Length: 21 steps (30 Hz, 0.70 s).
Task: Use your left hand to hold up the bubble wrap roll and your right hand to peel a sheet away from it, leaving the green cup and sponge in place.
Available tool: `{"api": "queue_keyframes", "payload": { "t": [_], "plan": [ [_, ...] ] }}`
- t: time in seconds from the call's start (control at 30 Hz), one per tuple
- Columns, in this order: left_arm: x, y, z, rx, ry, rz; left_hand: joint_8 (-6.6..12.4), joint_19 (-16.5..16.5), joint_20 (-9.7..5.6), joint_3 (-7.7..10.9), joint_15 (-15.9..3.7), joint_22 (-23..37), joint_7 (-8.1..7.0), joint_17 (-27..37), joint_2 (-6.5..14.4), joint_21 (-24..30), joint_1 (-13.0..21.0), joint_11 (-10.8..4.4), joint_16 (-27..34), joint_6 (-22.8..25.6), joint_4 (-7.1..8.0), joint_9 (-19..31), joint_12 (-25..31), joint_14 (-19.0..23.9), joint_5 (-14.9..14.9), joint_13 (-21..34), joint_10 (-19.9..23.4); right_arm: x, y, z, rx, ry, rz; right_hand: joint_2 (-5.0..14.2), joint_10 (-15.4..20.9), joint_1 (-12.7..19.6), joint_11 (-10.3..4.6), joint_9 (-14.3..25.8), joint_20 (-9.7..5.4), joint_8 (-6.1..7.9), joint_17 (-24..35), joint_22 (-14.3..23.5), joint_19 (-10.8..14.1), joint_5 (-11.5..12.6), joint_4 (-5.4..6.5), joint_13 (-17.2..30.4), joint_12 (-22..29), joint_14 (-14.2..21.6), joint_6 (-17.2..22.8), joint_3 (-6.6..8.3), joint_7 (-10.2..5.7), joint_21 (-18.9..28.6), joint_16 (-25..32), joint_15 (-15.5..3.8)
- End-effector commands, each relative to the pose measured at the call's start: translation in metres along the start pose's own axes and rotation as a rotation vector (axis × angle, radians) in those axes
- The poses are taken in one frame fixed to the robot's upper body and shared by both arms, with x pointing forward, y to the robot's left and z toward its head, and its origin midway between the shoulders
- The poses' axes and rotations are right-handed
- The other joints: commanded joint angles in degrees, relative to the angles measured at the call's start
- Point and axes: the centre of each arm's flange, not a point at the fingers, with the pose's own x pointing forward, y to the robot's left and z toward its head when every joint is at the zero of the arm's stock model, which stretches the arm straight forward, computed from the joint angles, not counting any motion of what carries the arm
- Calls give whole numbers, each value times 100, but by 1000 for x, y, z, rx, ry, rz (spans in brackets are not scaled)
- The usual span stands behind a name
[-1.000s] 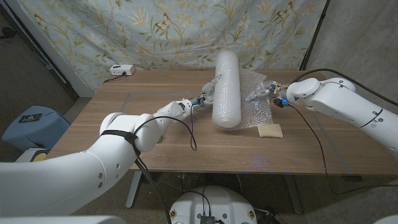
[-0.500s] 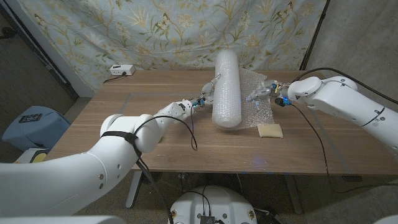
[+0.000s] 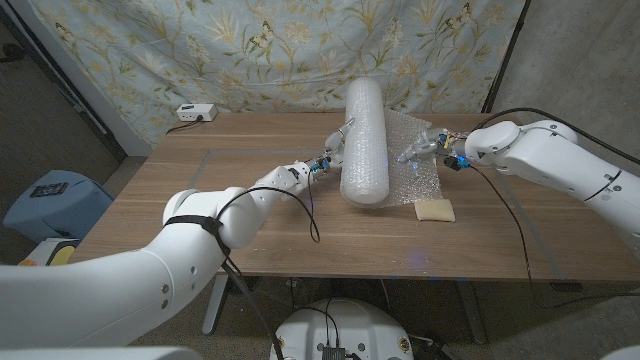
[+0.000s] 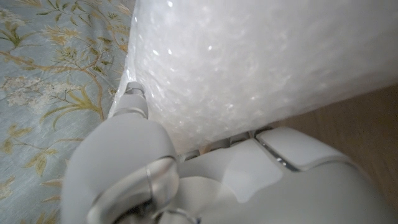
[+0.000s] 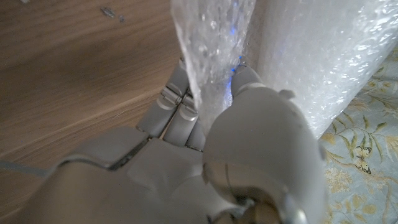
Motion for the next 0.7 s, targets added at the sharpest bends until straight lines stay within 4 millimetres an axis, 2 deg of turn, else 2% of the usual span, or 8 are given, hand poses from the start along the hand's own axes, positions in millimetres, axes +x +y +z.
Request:
{"api": "queue_keyframes", "payload": {
  "t": [0.03,0.33,0.7],
  "plan": [
    [-1,0,-6,-50,-44,-21,21,117,6,51,34,27,-17,-6,1,-113,-77,21,-3,-50,0,18,41,-39,-22,-5,-88,1,-4,-4,3,20,23,40,27,-20,32,41,8,3,21,9,-9,-17,7,31,13,52,65,41,47,71,-51,-10],
    [0,-1,-6,-62,-74,-20,9,247,13,94,35,41,-22,-22,42,-482,-196,20,-20,-209,6,8,20,-86,-45,-36,-208,4,-8,-4,0,36,33,40,24,-22,42,50,10,-8,48,0,-28,-19,5,39,-6,71,70,51,43,135,-90,-8],
    [0,-2,-2,-54,-76,-36,22,280,14,96,34,44,-21,-21,30,-575,-256,22,-19,-211,6,13,43,-94,-42,-31,-167,3,-14,-6,0,41,25,37,36,-14,41,70,1,-23,70,-12,-53,-20,-2,53,-21,95,62,66,69,211,-141,-11]
  ]
}}
